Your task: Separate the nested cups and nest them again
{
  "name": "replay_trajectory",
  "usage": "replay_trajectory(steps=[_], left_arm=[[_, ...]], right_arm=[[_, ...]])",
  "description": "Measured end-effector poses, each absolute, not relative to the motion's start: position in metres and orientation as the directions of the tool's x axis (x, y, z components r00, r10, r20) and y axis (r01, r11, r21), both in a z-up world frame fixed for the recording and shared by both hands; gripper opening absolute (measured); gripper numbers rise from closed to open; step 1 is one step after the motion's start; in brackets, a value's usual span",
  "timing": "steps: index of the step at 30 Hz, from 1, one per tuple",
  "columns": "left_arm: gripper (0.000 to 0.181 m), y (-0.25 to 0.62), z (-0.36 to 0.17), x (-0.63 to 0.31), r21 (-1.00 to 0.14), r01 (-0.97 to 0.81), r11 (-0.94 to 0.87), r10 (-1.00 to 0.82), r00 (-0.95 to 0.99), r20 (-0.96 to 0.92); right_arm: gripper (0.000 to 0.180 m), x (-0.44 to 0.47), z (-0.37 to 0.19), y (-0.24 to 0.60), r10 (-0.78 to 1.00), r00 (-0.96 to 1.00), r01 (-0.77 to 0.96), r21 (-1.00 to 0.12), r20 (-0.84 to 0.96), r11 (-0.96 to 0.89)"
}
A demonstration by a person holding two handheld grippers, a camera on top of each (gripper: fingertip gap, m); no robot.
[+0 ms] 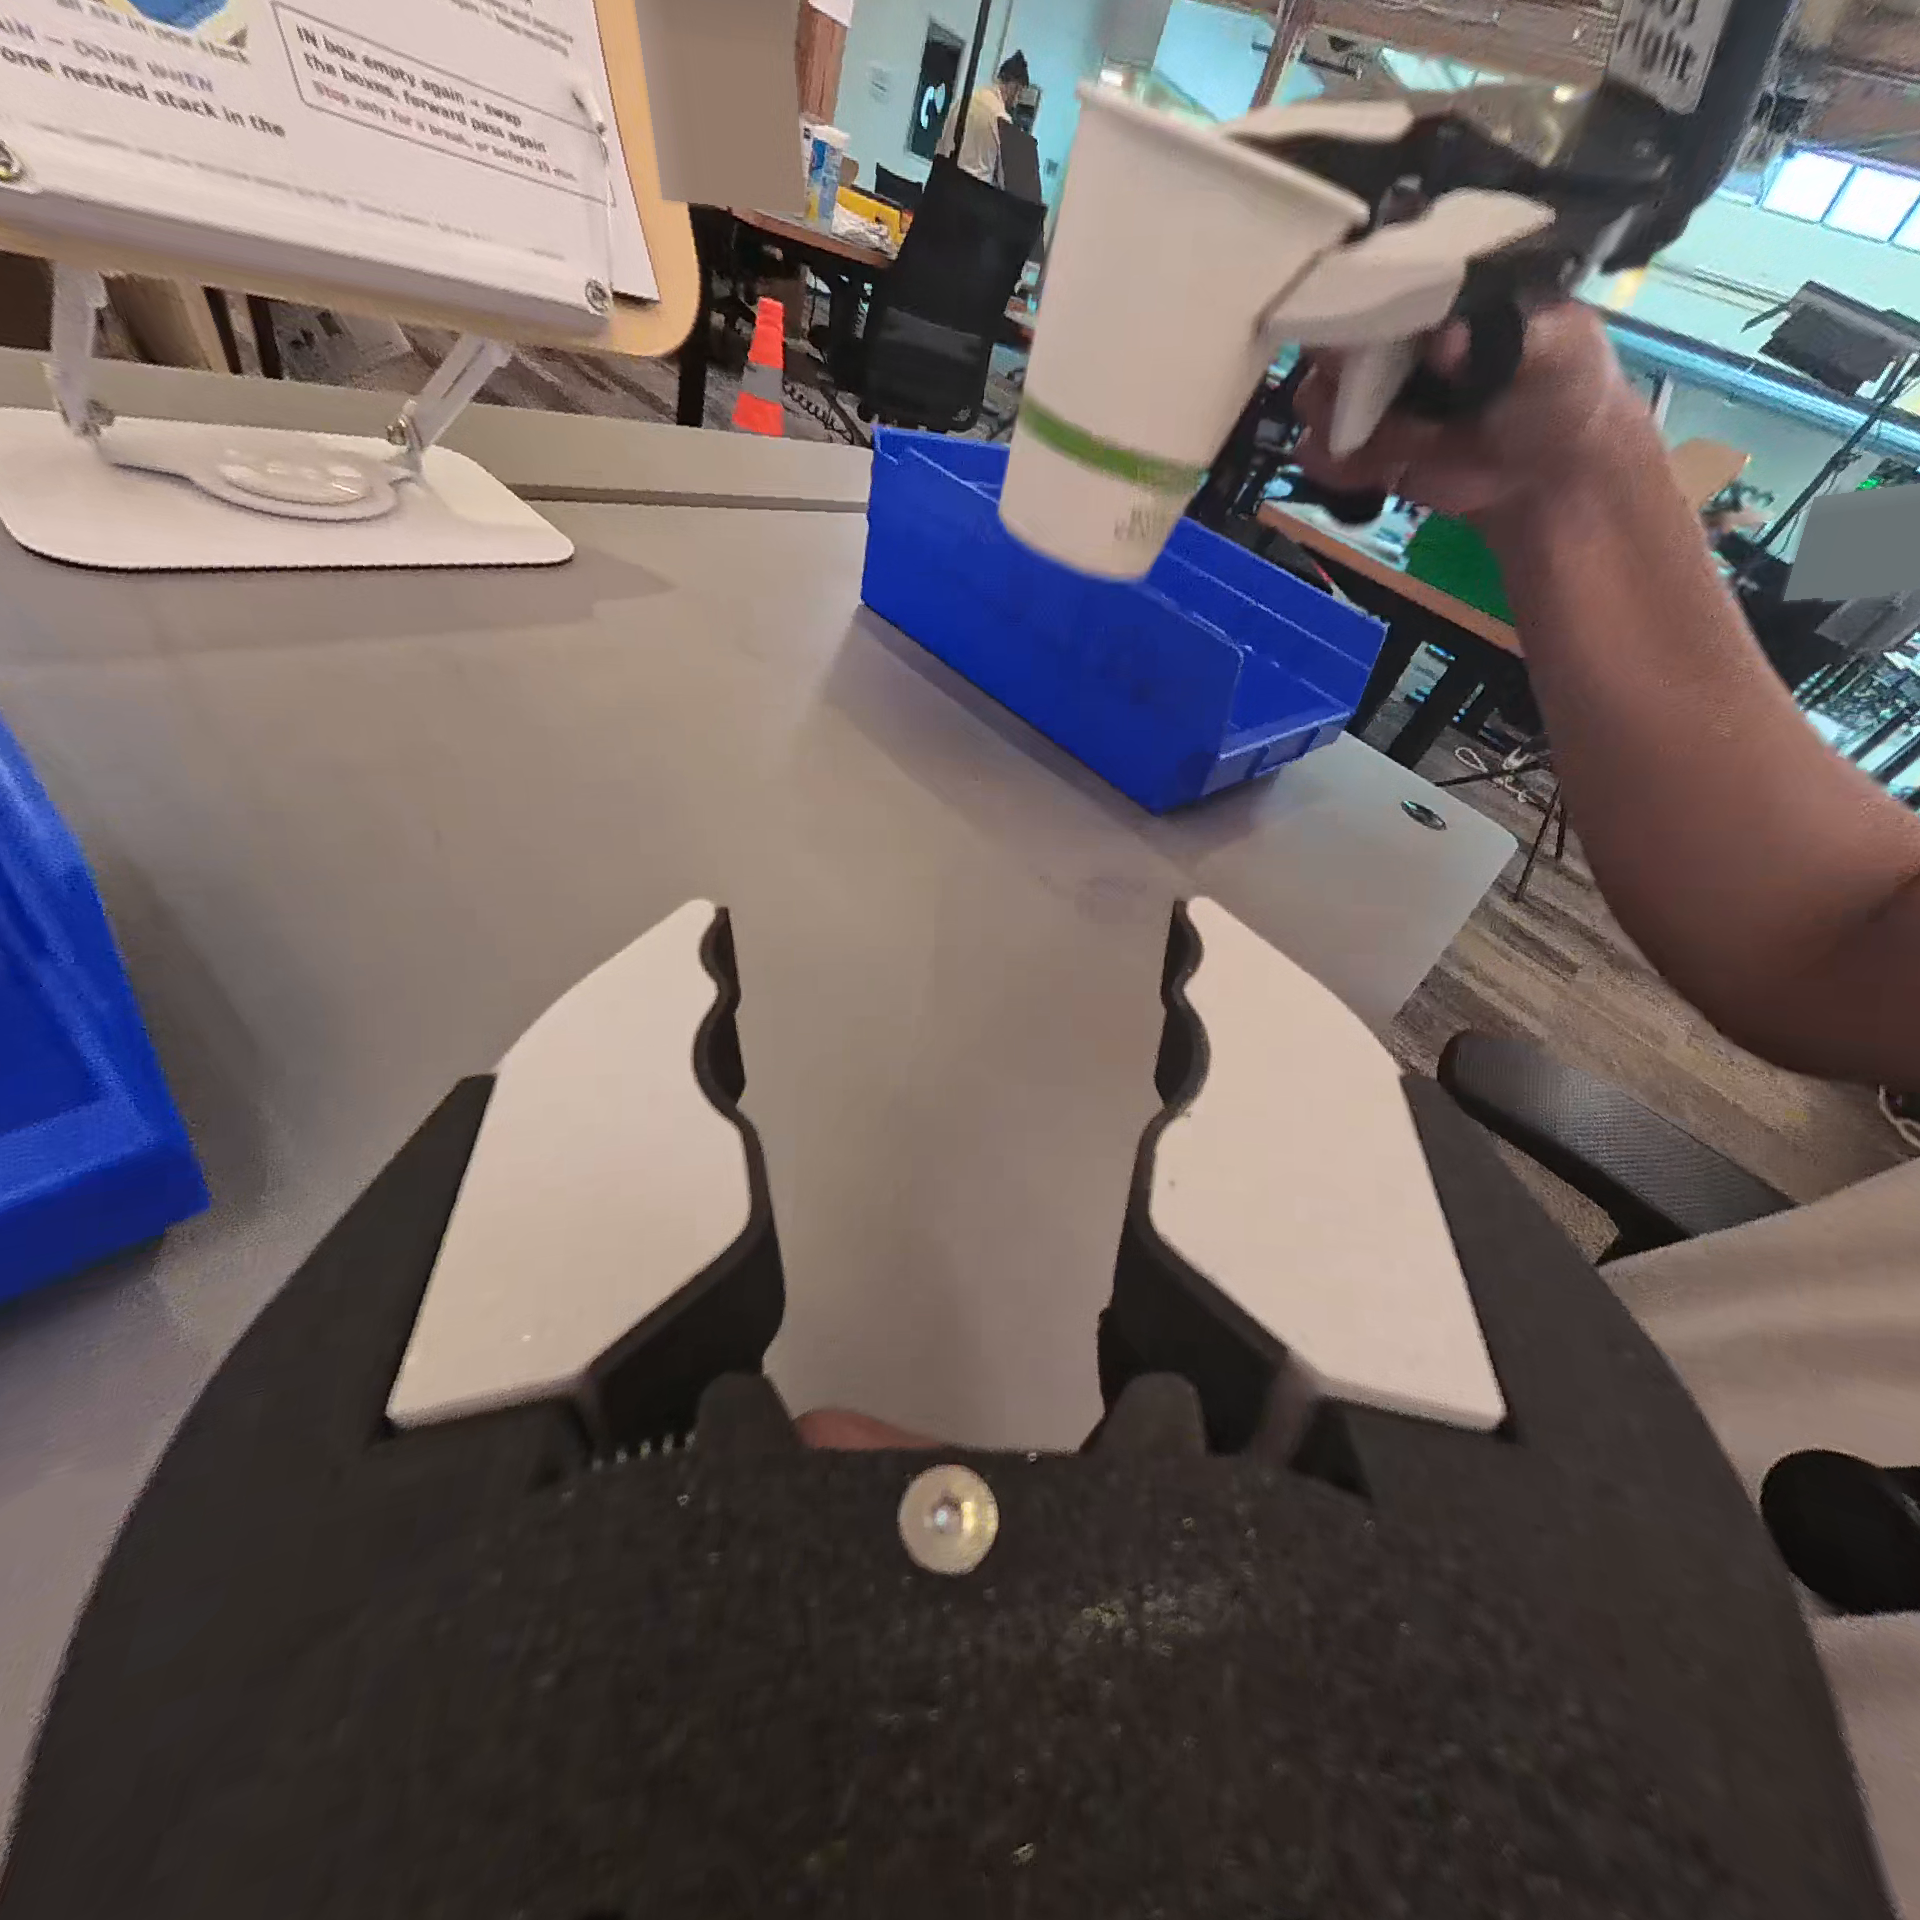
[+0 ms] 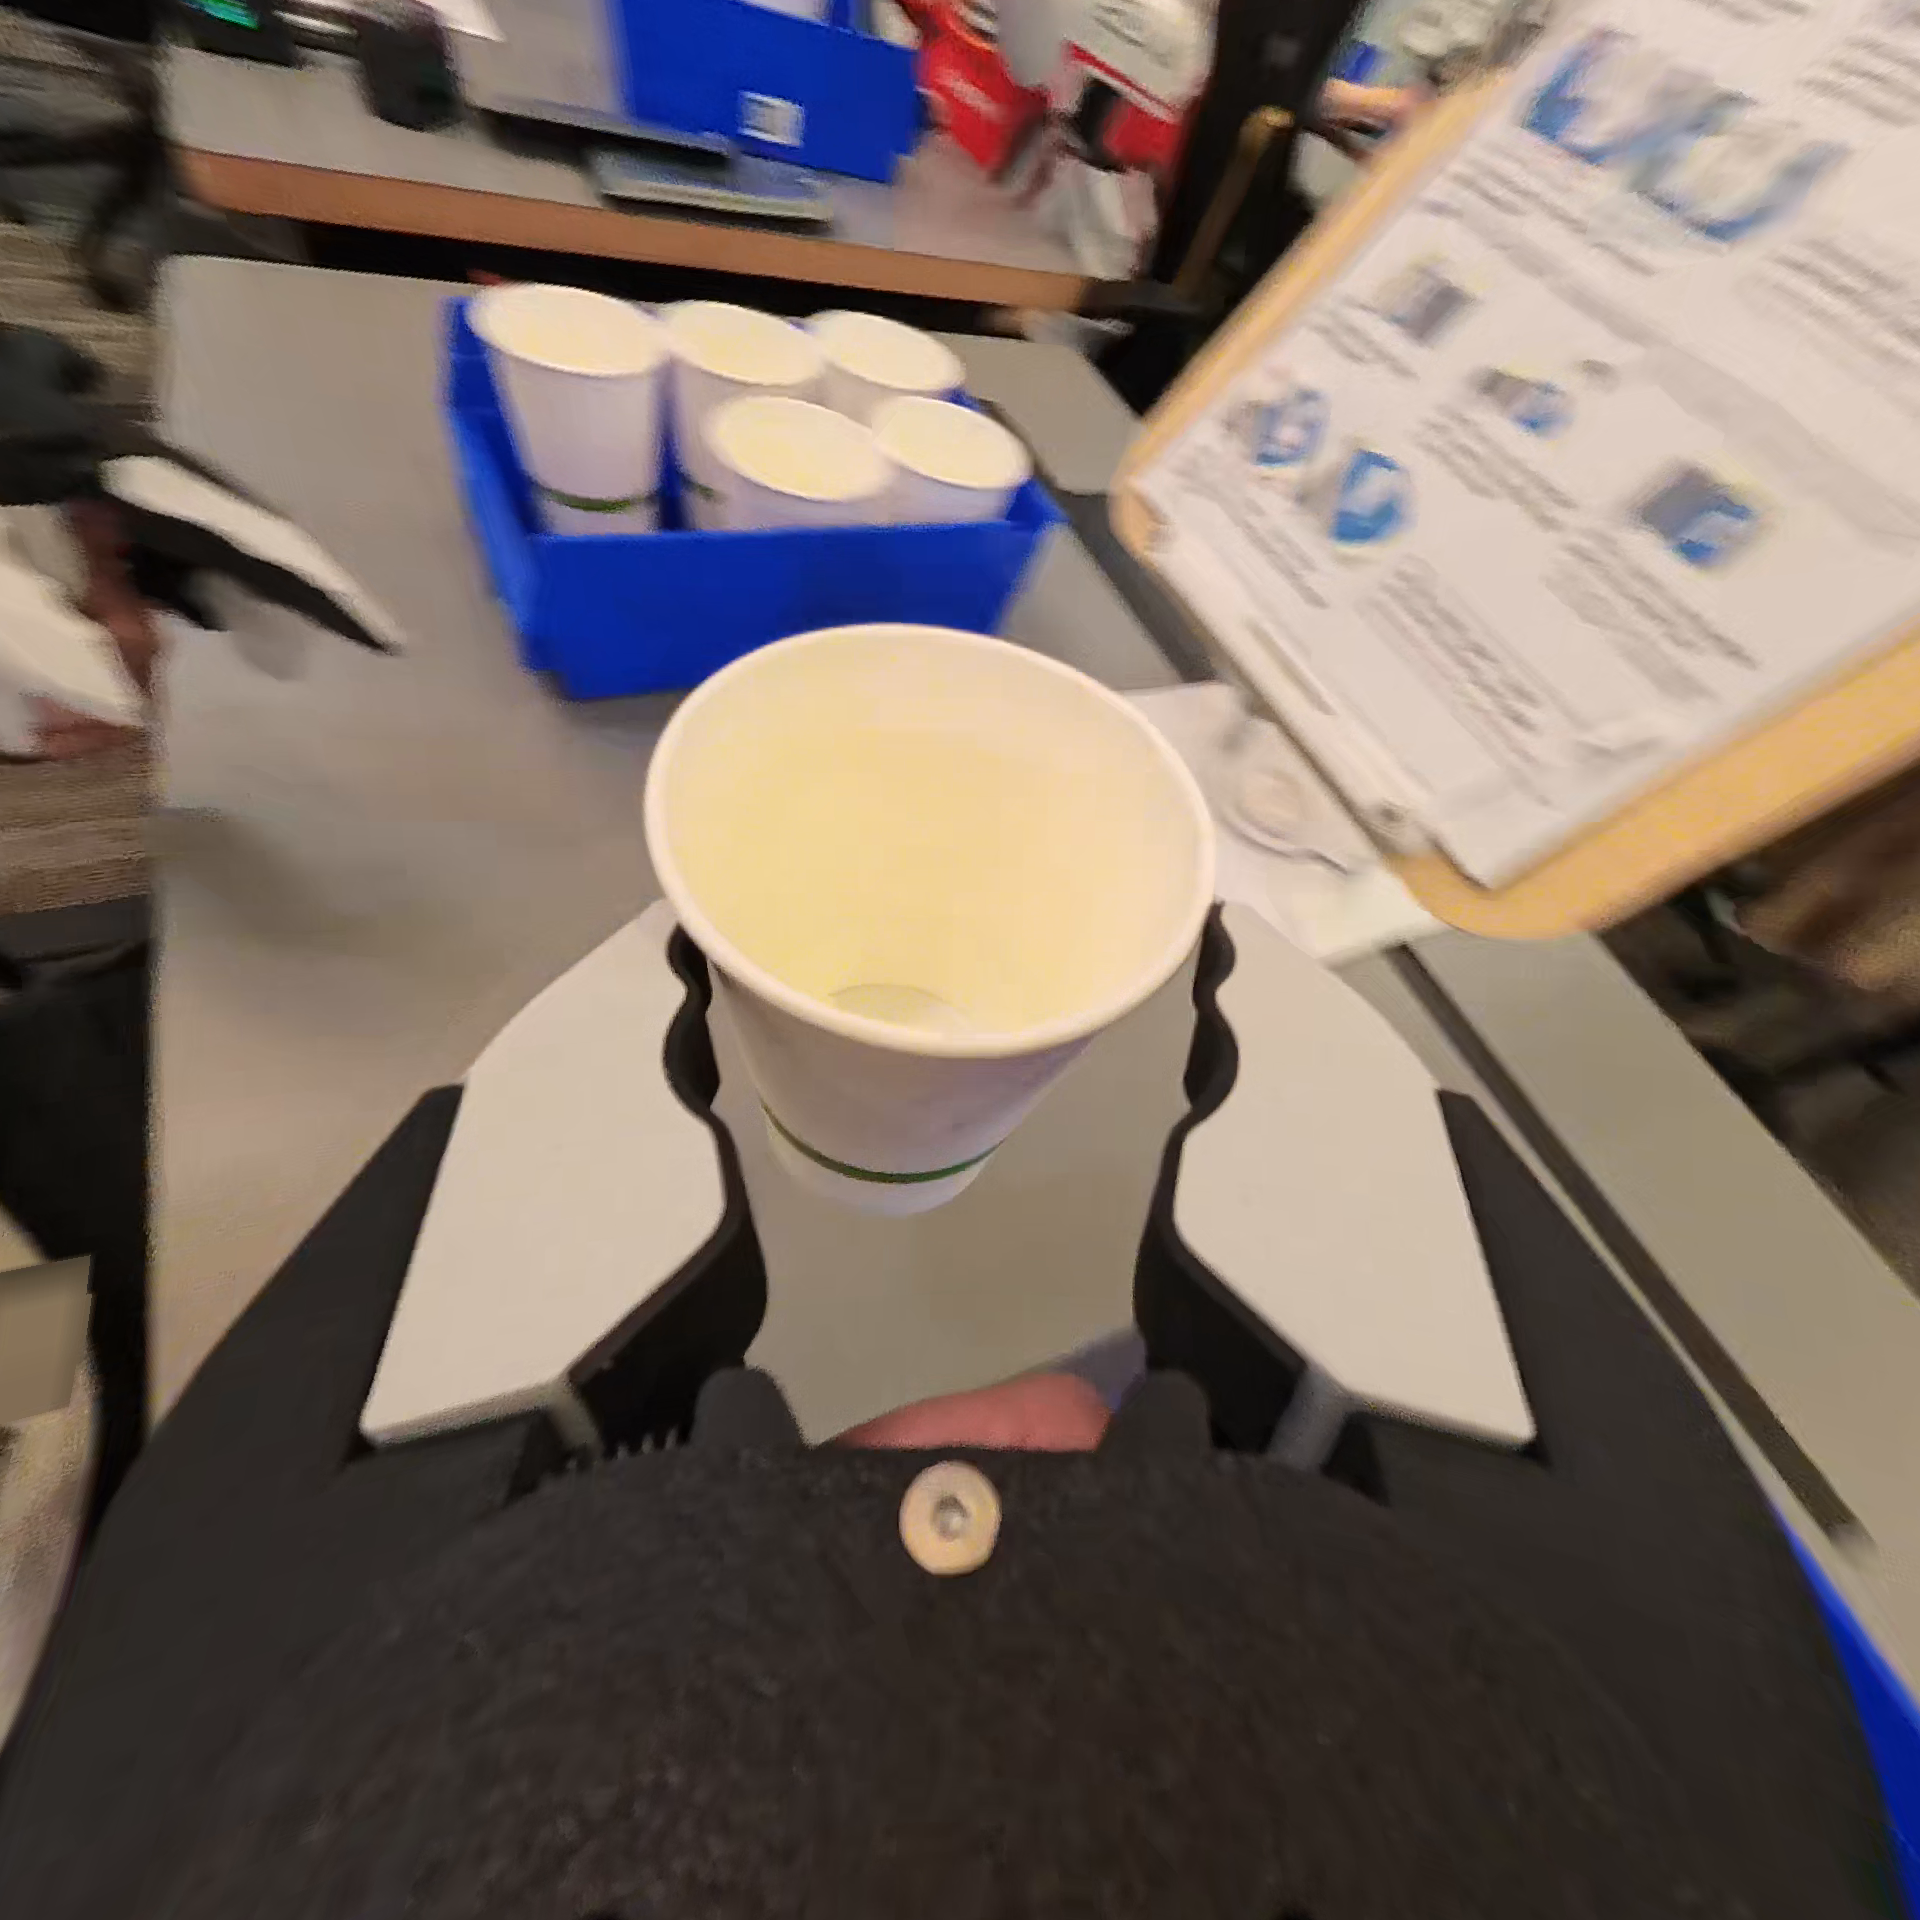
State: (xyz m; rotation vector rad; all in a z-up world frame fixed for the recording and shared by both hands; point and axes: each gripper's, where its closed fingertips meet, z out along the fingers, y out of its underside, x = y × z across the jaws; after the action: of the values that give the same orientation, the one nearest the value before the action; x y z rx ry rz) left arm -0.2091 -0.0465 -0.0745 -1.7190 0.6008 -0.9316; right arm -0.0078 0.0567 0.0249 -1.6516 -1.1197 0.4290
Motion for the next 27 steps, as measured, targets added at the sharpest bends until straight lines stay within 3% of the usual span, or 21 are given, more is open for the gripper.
replay_trajectory(steps=[3, 7, 13, 17, 27], left_arm=[[0.078, -0.048, -0.077, -0.208, -0.944, 0.028, -0.33, -0.769, 0.572, 0.286], [0.079, -0.05, -0.074, -0.203, -0.934, 0.046, -0.353, -0.78, 0.538, 0.321], [0.079, -0.05, -0.072, -0.206, -0.937, 0.057, -0.346, -0.78, 0.537, 0.321], [0.079, -0.05, -0.075, -0.206, -0.933, 0.05, -0.356, -0.779, 0.536, 0.326], [0.077, -0.049, -0.08, -0.202, -0.929, 0.049, -0.367, -0.775, 0.535, 0.335]], right_arm=[[0.089, 0.065, 0.039, 0.09, 0.693, 0.685, 0.416, -0.901, 0.223, -0.121], [0.089, 0.16, 0.015, 0.136, 0.393, 0.908, 0.274, -0.913, 0.143, -0.302], [0.089, 0.226, -0.051, 0.162, 0.068, 0.992, 0.125, -0.911, 0.107, -0.392], [0.089, 0.226, -0.08, 0.165, 0.031, 0.998, 0.069, -0.897, 0.061, -0.436], [0.09, 0.217, -0.104, 0.151, 0.059, 0.99, 0.141, -0.851, 0.129, -0.505]])
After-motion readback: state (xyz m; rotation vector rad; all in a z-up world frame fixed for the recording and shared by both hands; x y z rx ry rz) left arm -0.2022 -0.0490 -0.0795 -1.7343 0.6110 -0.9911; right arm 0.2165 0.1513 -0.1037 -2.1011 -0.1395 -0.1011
